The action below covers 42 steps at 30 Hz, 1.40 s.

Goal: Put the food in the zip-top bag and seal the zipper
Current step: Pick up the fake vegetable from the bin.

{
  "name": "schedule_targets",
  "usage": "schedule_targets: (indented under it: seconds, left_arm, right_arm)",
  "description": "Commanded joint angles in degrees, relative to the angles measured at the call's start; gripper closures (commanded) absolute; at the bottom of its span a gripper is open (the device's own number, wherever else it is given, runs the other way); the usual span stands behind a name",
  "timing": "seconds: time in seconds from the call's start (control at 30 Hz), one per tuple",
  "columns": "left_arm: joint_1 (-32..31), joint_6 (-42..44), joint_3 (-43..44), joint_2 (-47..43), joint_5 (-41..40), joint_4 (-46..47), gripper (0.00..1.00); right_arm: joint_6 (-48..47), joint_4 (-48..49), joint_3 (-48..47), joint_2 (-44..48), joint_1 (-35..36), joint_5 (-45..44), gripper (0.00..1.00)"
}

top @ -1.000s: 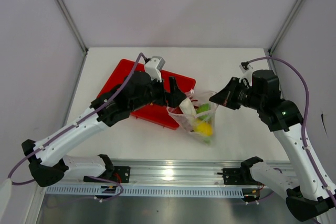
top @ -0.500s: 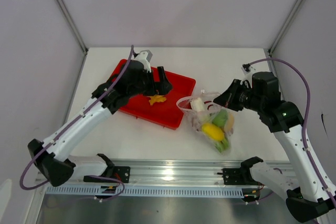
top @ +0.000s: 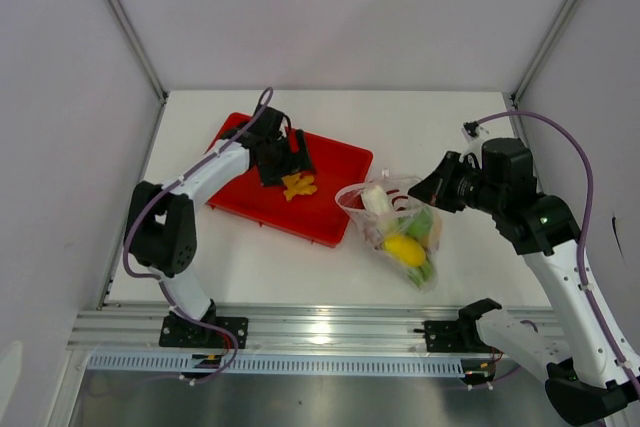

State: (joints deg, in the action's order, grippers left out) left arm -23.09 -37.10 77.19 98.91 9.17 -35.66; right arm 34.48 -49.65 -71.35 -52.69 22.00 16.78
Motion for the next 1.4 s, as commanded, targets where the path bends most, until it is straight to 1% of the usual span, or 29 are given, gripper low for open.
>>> schedule_targets:
  seconds: [0.0, 0.1, 0.23, 0.37, 0.43, 0.47, 0.57, 0.6, 0.63, 0.7, 0.87, 0.93, 1.0, 1.1, 1.17, 1.2, 1.27, 1.3, 1.37]
  left_arm:
    - [2.0, -6.7, 2.8, 1.5, 4.3, 2.3, 0.00]
    - [3.4, -11.1, 0.3, 2.9, 6.6, 4.7, 0.01]
    - [5.4, -16.0, 3.1, 6.8, 1.8, -0.6, 0.00]
    - [7.5, -21.2, 2.5, 8.4, -0.6, -0.9, 0.00]
    - [8.8, -22.1, 3.2, 9.5, -2.0, -1.2, 0.01]
    - [9.0, -22.3, 3.6, 10.7, -4.1, -1.3, 0.01]
    - [9.3, -22.2, 7.9, 13.2, -8.8, -4.9, 0.01]
    - [9.3, -22.1, 8.9, 15.6, -10.6, -6.2, 0.01]
    - [9.3, -22.3, 12.9, 17.1, -11.0, -10.0, 0.00]
    - [8.8, -22.4, 18.1, 21.0, -12.1, -13.6, 0.00]
    - [7.9, -26.3, 24.2, 25.9, -10.0, -19.0, 0.01]
    - [7.4, -26.6, 25.7, 28.5, -6.9, -20.0, 0.01]
    - [6.7, -25.5, 27.1, 29.8, -3.3, -18.3, 0.01]
    - [5.8, -24.8, 27.8, 31.3, -1.1, -16.1, 0.01]
    - [5.4, -24.3, 26.1, 30.0, 0.1, -13.5, 0.01]
    - [5.4, -24.3, 24.0, 29.4, 1.3, -9.8, 0.01]
    - [5.3, -24.8, 21.9, 27.3, 4.4, -5.9, 0.01]
    - [5.2, -24.8, 20.0, 26.9, 5.1, -3.2, 0.03]
    - [5.0, -24.5, 19.4, 27.0, 6.3, -2.0, 0.09]
  right_arm:
    - [-0.5, 2.3, -0.9, 1.6, -0.1, 0.0, 1.00]
    - [-0.4, 2.6, -0.9, 1.6, -0.2, 0.3, 1.00]
    - [-0.2, 3.2, -0.7, 1.4, -0.2, 1.0, 1.00]
    - [-0.1, 3.8, -0.3, 1.5, -0.2, 1.4, 1.00]
    - [-0.1, 3.9, -0.1, 1.5, -0.1, 1.5, 1.00]
    - [0.0, 3.9, 0.0, 1.5, -0.2, 1.6, 1.00]
    - [0.1, 4.1, 0.1, 1.6, -0.2, 1.7, 1.00]
    - [0.1, 4.2, 0.1, 1.6, -0.2, 1.7, 1.00]
    - [0.2, 4.3, 0.1, 1.6, -0.2, 1.7, 1.00]
    - [0.2, 4.4, 0.2, 1.6, -0.2, 1.6, 1.00]
    - [0.8, 5.3, 0.8, 1.7, -0.3, 2.2, 1.00]
    - [0.9, 5.4, 0.8, 1.8, -0.2, 2.4, 1.00]
    - [0.9, 5.2, 0.6, 1.9, -0.2, 2.2, 1.00]
    - [0.6, 5.0, 0.4, 2.1, -0.2, 1.9, 1.00]
    - [0.6, 5.0, 0.4, 2.2, -0.3, 1.9, 1.00]
    - [0.6, 4.8, 0.5, 2.3, -0.3, 1.9, 1.00]
    - [0.6, 4.6, 0.4, 2.4, -0.3, 1.7, 1.00]
    - [0.6, 4.6, 0.4, 2.4, -0.3, 1.6, 1.00]
    - [0.6, 4.7, 0.3, 2.6, -0.3, 1.5, 1.00]
